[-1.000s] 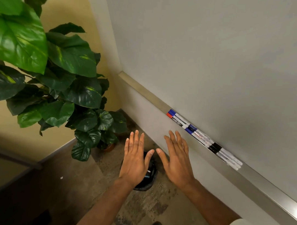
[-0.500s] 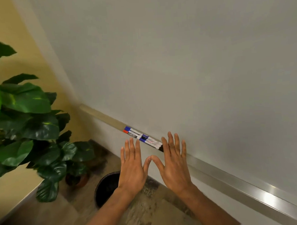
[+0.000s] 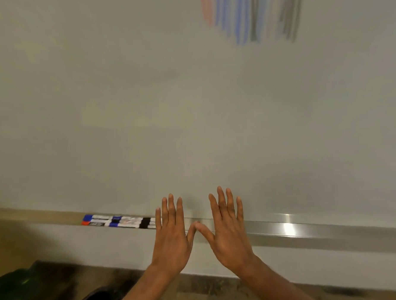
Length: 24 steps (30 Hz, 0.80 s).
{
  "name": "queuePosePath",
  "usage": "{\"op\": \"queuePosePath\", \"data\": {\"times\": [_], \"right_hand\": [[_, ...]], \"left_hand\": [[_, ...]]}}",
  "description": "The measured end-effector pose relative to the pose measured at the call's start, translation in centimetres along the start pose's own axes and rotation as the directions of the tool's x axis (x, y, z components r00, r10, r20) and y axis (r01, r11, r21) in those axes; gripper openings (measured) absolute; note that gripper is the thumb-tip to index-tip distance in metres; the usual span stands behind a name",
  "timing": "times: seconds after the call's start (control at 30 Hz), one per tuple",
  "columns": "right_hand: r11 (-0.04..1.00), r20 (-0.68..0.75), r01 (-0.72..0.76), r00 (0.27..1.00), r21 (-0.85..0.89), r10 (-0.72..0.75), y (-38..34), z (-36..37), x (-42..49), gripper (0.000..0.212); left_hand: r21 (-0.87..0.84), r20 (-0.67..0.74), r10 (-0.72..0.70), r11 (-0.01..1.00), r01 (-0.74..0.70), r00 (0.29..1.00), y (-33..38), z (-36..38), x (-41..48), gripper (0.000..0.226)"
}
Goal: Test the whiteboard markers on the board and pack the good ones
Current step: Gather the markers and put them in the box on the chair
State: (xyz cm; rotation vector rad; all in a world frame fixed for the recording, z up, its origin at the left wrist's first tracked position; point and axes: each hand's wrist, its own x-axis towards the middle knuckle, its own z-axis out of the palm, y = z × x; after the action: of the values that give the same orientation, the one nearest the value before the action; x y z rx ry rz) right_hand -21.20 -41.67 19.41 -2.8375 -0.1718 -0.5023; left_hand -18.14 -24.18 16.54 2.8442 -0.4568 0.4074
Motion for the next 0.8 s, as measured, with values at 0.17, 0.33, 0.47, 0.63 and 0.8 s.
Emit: {"op": "queuePosePath", "data": {"times": [0.17,0.33,0.47,0.63,0.8], "right_hand": [[0.982,-0.051,-0.185,0.982,-0.037,0.183,2.3,-1.8,-2.3,0.086],[0.926,-0.14,-0.366,0.925,-0.088,0.353,3.1,-3.5,-5.0,0.086],[0.83,-0.224,-0.548,0.826,-0.103,0.518,3.5,-5.1,-7.6,0.083],[0.711,-0.309,-0.692,0.708,-0.124,0.635,4.5,-7.9,-12.2,0.083],[0.583,-0.396,-0.798,0.589,-0.151,0.704,6.4,-11.3,-17.4,0.083]], "left_hand": [[-0.048,0.035,0.188,0.981,-0.187,0.981,3.3,0.6,2.1,0.079],[-0.131,0.054,0.351,0.931,-0.342,0.935,6.7,1.2,3.3,0.081],[-0.217,0.054,0.487,0.858,-0.466,0.872,10.0,1.5,3.5,0.083],[-0.295,0.037,0.635,0.745,-0.599,0.772,15.0,1.6,2.3,0.082],[-0.372,-0.018,0.745,0.615,-0.696,0.667,21.4,1.3,0.1,0.081]]}}
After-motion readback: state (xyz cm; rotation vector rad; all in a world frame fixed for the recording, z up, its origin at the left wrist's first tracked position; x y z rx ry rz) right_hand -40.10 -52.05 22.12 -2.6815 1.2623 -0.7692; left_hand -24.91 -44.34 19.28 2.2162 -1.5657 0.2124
